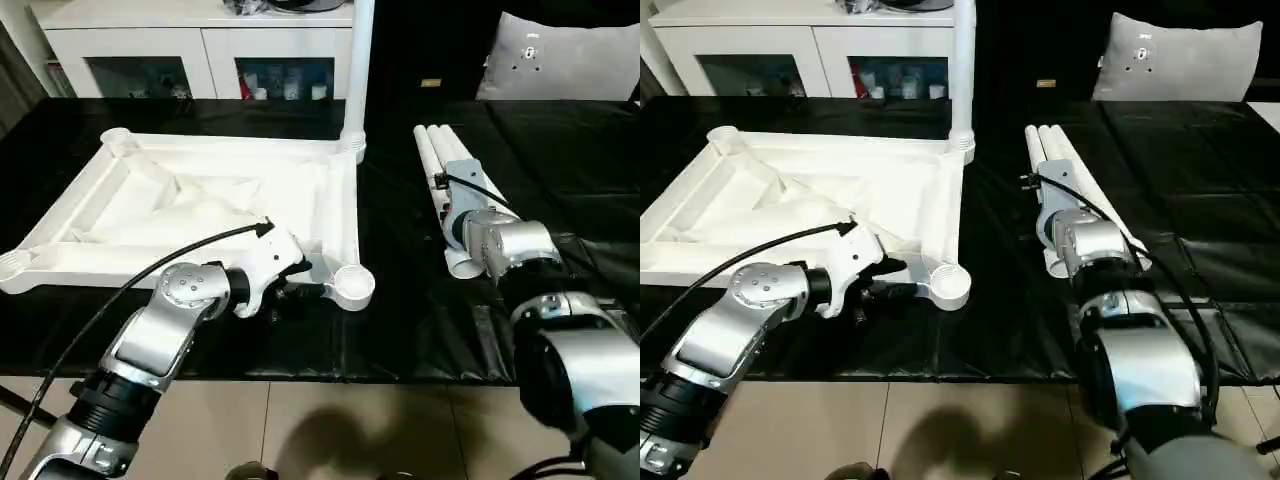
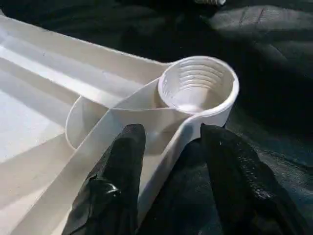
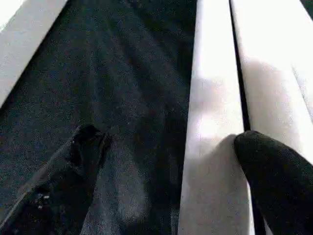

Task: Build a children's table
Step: Rotate table base, then pick table leg

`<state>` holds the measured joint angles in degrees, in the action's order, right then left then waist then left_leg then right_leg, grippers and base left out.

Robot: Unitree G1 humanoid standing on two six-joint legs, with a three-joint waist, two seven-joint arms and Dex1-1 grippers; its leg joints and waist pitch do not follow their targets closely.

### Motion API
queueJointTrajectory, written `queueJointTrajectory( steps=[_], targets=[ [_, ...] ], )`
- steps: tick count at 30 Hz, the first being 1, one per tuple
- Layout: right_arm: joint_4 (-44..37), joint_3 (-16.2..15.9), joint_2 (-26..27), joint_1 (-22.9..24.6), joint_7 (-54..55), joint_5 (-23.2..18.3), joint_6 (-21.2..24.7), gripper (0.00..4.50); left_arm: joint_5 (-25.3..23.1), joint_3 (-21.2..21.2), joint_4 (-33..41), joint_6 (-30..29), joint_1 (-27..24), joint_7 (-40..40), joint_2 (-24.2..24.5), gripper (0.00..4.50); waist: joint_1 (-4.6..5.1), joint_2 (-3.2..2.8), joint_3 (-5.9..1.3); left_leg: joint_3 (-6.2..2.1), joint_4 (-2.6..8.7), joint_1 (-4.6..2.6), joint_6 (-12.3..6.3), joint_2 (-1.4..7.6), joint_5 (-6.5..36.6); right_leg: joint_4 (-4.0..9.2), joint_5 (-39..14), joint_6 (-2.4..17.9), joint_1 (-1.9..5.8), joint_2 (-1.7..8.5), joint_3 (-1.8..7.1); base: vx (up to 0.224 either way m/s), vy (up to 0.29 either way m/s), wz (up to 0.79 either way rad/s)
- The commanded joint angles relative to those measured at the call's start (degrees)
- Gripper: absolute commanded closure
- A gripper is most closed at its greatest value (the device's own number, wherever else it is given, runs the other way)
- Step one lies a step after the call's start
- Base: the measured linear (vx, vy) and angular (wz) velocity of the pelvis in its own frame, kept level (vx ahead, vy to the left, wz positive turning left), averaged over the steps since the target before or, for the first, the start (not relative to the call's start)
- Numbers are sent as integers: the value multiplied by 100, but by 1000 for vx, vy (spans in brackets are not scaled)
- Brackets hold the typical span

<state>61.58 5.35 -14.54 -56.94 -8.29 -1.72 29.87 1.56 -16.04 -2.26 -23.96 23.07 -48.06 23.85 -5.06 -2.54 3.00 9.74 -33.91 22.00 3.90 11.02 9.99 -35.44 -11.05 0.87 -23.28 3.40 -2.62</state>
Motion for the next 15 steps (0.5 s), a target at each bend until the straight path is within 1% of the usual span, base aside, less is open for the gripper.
queueJointTrajectory(
  steps=[1,2,3,4,8,9,11,12,13,14,15],
  targets=[
    [233,93,-46,-97,19,-45,69,0,20,4,138,-88,-23,-34,49,203,2,29,-421,-5,310,-83,21,133,709,299,-210,1335,331,373,203,0,0,0],
    [287,117,-55,-111,17,-75,109,0,26,-8,144,-95,-23,-37,59,193,1,28,-422,-5,311,-87,21,135,716,301,-217,1334,330,372,202,0,0,0],
    [337,132,-62,-128,18,-101,122,0,35,-18,148,-101,-22,-36,68,193,4,32,-424,-3,307,-83,21,128,703,296,-209,1329,332,365,202,0,0,0],
    [386,125,-70,-140,-56,-116,177,0,39,-27,148,-109,-18,-37,74,166,0,20,-423,-3,303,-84,13,127,707,294,-205,1326,328,365,203,0,0,0],
    [575,164,-80,-210,-253,-150,355,0,18,-43,151,-139,-2,-28,77,154,-3,24,-419,-2,303,-79,12,132,777,302,-297,1343,329,364,196,0,0,0],
    [625,177,-83,-231,-247,-148,386,0,-12,-54,146,-131,4,-27,94,127,-3,28,-418,-4,301,-74,12,135,788,300,-322,1342,328,366,194,0,0,0],
    [651,179,-80,-241,-301,-159,436,0,-27,-54,149,-118,-7,-27,114,117,-3,26,-410,-4,303,-80,32,135,855,312,-454,1333,316,368,193,0,0,0],
    [675,213,-79,-253,-331,-188,453,0,-35,-57,147,-115,-3,-23,118,112,-5,12,-407,-5,304,-88,55,137,931,321,-569,1325,308,374,194,0,0,0],
    [718,261,-84,-276,-396,-233,481,16,-37,-57,142,-124,16,-15,114,91,0,38,-402,-4,308,-88,69,140,983,330,-642,1307,306,373,199,0,0,0],
    [736,279,-85,-289,-438,-256,506,33,-31,-52,147,-133,22,-13,116,75,-1,40,-403,-7,308,-89,74,139,998,326,-675,1308,306,372,197,0,0,0],
    [750,300,-86,-297,-464,-279,532,33,-29,-50,144,-136,30,-9,114,75,-5,36,-398,-5,309,-87,76,140,1016,332,-719,1293,302,374,199,0,0,0]
  ],
)
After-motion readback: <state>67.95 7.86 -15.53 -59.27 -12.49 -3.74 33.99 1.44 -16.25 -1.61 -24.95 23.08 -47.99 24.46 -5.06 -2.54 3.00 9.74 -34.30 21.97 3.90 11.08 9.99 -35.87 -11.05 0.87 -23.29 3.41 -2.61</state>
